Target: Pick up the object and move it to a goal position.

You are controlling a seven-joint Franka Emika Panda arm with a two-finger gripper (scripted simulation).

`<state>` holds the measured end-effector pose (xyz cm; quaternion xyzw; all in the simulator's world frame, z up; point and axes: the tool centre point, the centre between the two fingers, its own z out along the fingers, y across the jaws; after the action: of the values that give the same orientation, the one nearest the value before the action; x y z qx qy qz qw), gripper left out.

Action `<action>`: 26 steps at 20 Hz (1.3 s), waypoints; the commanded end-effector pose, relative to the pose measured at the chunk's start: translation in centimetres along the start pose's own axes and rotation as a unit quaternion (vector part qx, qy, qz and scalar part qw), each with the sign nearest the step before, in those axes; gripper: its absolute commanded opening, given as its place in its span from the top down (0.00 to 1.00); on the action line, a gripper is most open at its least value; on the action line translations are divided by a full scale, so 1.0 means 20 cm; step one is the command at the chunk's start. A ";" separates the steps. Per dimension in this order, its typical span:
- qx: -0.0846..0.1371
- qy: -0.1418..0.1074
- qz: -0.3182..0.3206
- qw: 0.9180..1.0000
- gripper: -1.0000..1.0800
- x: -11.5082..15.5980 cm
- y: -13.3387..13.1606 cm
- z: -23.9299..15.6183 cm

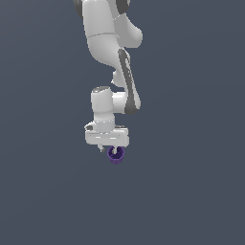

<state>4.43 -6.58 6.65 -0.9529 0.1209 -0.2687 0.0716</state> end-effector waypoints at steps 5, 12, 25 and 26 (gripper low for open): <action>0.001 0.001 0.001 1.000 1.00 0.01 0.00 0.01; 0.001 0.001 0.001 1.000 1.00 0.01 0.00 0.01; 0.001 0.001 0.001 1.000 1.00 -0.03 -0.17 -0.11; 0.001 0.001 0.001 1.000 1.00 -0.03 -0.20 -0.13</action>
<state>3.48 -3.56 8.68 -0.9527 0.1225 -0.2688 0.0721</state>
